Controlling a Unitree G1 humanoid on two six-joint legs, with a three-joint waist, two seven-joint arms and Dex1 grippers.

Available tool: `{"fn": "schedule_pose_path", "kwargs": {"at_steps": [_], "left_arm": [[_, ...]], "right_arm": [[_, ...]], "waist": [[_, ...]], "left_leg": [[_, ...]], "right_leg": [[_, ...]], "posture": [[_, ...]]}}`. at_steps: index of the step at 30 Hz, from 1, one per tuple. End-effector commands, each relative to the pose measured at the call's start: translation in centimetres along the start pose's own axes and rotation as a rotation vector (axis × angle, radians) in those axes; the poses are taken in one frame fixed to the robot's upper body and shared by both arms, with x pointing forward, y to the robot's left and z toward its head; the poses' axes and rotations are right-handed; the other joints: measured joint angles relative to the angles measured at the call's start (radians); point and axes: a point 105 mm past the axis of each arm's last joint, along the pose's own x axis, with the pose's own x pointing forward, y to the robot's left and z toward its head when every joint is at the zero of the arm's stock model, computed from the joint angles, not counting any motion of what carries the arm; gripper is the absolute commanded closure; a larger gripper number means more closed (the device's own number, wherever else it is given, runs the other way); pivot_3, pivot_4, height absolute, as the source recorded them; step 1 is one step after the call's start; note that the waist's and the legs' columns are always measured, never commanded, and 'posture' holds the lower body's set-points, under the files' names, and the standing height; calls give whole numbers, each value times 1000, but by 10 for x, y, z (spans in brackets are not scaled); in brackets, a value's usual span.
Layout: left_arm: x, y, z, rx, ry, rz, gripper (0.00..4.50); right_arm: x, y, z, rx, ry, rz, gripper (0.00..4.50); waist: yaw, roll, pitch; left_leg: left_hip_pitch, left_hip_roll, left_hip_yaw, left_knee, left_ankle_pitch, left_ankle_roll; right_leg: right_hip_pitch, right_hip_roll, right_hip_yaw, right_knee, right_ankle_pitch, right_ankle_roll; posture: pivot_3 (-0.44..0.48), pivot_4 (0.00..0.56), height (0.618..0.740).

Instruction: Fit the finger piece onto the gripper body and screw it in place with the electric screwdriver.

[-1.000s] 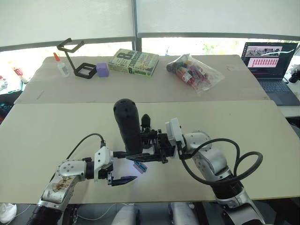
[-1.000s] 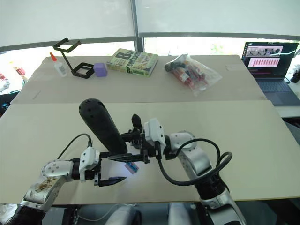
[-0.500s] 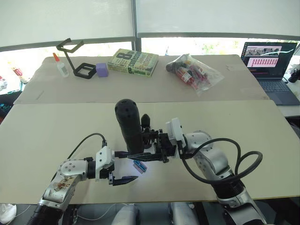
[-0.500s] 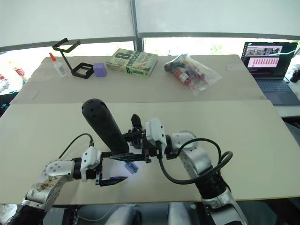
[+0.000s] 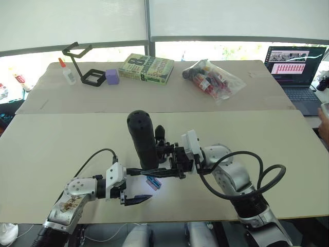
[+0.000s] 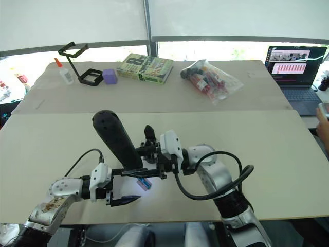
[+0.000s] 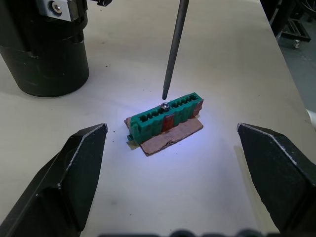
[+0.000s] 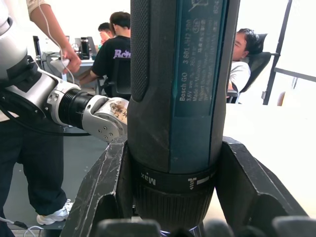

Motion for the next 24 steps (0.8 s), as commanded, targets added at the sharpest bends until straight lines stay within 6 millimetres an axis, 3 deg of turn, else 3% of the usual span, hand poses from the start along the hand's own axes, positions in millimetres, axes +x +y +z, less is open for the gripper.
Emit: {"fn": "schedule_pose_path", "kwargs": {"at_steps": [1,24], "left_arm": [[1,-1,3,21,-8,-1,37],[2,-2,-1,15,-15,7,37]], "right_arm": [[3,1,16,-45,-57,11,2584],[6,-2,22,-54,-81,12,2584]], "waist": [[0,0,0],[0,0,0]], "left_leg": [[0,0,0,0,0,0],[0,0,0,0,0,0]], "right_leg": [[0,0,0,0,0,0],[0,0,0,0,0,0]], "posture": [[0,150,740],[0,150,740]]}}
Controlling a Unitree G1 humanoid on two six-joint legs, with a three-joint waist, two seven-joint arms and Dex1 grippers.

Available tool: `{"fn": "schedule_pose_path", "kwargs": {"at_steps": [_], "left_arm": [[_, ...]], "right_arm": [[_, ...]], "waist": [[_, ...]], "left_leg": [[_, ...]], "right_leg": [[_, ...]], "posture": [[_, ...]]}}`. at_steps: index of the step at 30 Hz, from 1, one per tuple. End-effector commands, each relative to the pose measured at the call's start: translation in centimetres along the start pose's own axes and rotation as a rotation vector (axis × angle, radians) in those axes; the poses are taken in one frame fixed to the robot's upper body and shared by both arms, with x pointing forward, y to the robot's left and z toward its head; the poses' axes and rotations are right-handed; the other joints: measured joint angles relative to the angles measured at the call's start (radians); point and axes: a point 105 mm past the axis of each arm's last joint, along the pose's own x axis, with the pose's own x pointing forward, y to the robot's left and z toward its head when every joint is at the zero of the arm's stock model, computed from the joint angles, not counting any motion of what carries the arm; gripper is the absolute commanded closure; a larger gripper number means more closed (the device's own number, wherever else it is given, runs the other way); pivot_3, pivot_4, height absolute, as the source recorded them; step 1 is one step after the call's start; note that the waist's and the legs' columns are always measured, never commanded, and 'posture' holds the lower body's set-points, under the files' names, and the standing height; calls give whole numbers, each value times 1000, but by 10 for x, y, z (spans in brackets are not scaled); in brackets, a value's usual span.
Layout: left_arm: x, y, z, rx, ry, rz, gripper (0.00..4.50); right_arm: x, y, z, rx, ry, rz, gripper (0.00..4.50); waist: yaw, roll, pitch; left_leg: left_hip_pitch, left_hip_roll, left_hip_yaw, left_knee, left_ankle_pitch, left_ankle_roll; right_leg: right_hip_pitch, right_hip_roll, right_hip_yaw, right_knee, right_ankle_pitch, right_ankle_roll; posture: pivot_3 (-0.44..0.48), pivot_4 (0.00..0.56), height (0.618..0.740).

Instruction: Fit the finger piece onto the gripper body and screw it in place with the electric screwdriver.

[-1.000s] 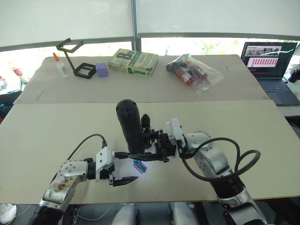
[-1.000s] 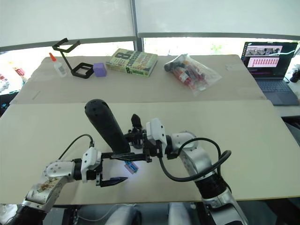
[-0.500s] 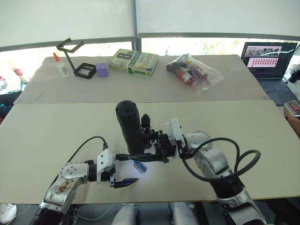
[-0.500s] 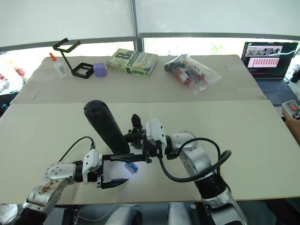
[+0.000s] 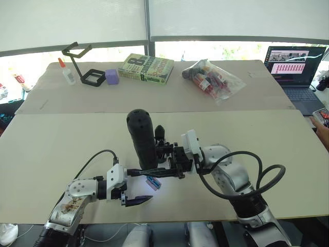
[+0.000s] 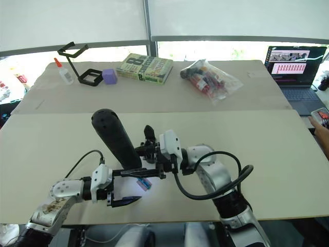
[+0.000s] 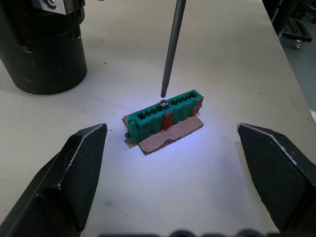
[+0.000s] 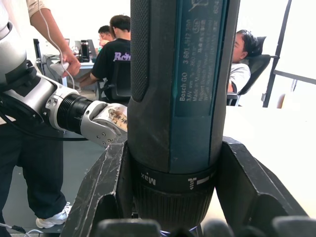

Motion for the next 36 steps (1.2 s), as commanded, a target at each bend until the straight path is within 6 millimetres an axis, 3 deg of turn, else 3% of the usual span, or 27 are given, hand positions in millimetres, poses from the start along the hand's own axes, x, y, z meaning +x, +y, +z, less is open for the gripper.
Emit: {"fn": "schedule_pose_path", "kwargs": {"at_steps": [1,36], "left_arm": [[0,-1,1,10,-10,0,37],[0,-3,0,7,-12,12,37]], "right_arm": [[4,-2,20,-53,-66,14,2584],[4,-2,8,-13,-31,9,2584]], "waist": [[0,0,0],[0,0,0]], "left_leg": [[0,0,0,0,0,0],[0,0,0,0,0,0]], "right_leg": [[0,0,0,0,0,0],[0,0,0,0,0,0]], "posture": [[0,150,740],[0,150,740]]}}
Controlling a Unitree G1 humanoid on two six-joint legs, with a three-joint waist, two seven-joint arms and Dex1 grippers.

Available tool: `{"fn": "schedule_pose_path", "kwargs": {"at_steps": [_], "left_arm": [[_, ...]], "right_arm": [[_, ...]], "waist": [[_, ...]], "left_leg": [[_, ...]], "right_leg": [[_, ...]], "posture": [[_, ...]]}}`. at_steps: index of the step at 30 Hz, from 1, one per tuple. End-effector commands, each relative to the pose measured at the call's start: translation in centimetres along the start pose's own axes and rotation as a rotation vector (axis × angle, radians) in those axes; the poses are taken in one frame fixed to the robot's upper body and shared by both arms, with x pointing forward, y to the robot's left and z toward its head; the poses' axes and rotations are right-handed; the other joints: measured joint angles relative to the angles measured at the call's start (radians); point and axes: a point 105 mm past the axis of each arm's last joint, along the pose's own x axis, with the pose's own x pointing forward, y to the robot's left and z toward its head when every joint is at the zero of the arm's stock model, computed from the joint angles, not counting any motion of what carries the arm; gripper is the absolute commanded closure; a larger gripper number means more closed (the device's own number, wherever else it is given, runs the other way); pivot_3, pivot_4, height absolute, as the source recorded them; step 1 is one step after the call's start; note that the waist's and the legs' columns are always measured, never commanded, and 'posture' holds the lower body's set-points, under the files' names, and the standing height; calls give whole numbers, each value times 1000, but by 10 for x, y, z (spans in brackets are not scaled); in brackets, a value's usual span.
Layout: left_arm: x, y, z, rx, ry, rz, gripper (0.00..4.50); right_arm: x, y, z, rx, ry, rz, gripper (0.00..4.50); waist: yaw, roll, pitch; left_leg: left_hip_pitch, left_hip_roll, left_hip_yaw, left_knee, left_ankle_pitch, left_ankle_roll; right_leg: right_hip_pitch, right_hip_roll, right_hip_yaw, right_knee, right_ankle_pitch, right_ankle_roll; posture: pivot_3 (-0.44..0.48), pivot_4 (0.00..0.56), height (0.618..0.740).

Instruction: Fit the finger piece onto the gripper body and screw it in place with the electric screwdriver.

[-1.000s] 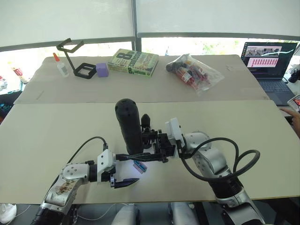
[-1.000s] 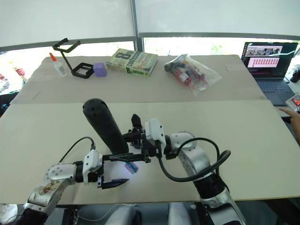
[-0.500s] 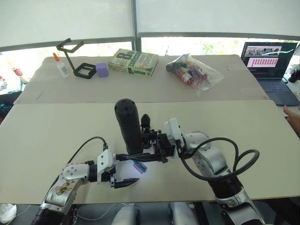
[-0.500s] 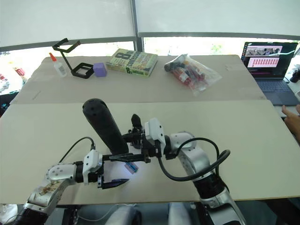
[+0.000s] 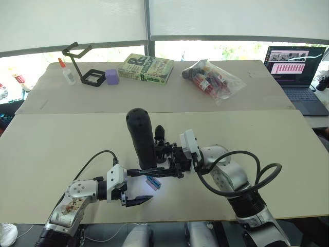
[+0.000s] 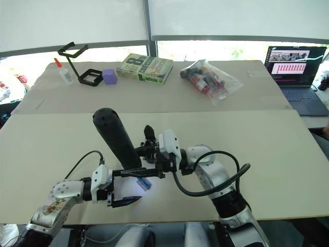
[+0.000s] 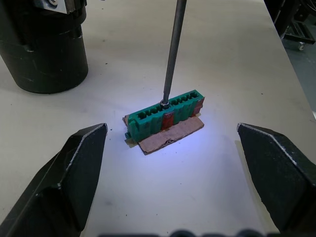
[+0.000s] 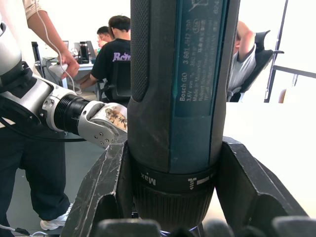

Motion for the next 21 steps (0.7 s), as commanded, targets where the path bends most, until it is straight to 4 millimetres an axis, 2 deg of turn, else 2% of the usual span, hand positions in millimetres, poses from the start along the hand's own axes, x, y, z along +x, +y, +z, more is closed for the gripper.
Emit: {"fn": "schedule_pose_path", "kwargs": {"at_steps": [1,21], "left_arm": [[0,-3,1,9,-7,1,37],[0,-2,3,12,-14,6,37]], "right_arm": [[4,0,13,-46,-40,14,2584],[3,-2,5,5,0,-2,2584]], "waist": [[0,0,0],[0,0,0]], "left_leg": [[0,0,0,0,0,0],[0,0,0,0,0,0]], "right_leg": [[0,0,0,0,0,0],[0,0,0,0,0,0]], "posture": [[0,150,740],[0,150,740]]}}
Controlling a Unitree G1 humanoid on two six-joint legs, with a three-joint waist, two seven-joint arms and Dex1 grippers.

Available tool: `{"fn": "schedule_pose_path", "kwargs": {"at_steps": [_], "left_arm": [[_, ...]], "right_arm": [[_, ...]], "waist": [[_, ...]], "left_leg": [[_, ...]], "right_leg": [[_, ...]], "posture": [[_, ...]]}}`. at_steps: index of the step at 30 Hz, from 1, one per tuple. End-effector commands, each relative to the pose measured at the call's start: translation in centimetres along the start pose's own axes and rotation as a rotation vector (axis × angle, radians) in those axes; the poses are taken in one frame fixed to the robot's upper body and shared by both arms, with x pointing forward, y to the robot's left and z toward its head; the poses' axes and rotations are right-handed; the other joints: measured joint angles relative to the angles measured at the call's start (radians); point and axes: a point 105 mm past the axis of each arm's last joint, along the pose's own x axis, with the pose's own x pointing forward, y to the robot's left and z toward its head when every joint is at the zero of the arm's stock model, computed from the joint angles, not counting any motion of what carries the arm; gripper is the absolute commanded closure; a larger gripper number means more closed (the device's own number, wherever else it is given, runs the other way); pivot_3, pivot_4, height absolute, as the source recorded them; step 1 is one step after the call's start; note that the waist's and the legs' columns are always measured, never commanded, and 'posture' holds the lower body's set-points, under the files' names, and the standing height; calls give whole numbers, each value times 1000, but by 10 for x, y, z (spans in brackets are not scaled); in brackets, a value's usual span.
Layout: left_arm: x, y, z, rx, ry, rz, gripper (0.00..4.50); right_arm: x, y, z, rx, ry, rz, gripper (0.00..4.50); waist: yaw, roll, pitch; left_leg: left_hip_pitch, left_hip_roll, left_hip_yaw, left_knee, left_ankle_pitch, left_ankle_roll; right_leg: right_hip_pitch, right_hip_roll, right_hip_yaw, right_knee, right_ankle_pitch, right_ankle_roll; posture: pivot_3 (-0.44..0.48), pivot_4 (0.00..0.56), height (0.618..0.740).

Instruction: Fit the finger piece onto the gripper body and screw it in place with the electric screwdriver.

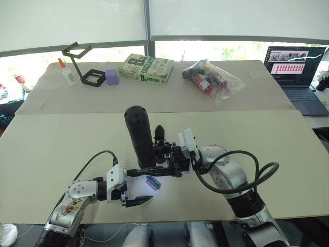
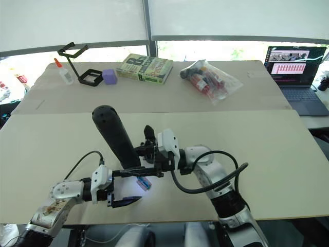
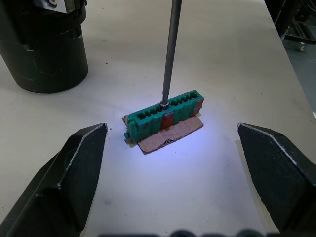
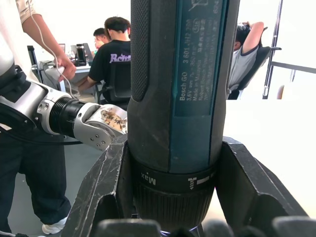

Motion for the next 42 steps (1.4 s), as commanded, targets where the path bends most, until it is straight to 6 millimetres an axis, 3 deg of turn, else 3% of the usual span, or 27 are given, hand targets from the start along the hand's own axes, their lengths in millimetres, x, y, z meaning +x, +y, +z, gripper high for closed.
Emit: {"fn": "schedule_pose_path", "kwargs": {"at_steps": [1,9,14,28,33,42], "left_arm": [[0,-1,3,14,-14,4,37],[1,1,5,12,-29,15,37],[0,4,10,24,-58,29,37],[-10,4,21,28,-109,40,37],[-26,0,30,40,-182,17,37],[-41,-11,67,74,-317,-28,37]], "right_arm": [[3,0,7,-19,-13,15,2584],[4,3,14,-4,-51,35,2584],[4,3,34,-44,-127,45,2584],[1,8,52,-78,-172,83,2584],[-8,9,64,-112,-180,71,2584],[-41,9,94,-158,-164,-28,2584]], "waist": [[0,0,0],[1,0,0],[1,0,0],[-1,0,0],[1,0,0],[5,0,0]], "left_leg": [[0,0,0,0,0,0],[0,0,0,0,0,0],[0,0,0,0,0,0],[0,0,0,0,0,0],[0,0,0,0,-1,1],[-1,0,-1,0,-2,4]], "right_leg": [[0,0,0,0,0,0],[0,0,0,0,0,0],[0,0,0,0,0,0],[-1,0,0,0,0,0],[-1,0,0,0,0,0],[0,-1,0,-1,0,0]], "posture": [[0,150,740],[0,150,740],[0,150,740],[0,150,740],[0,150,740],[0,150,740]]}}
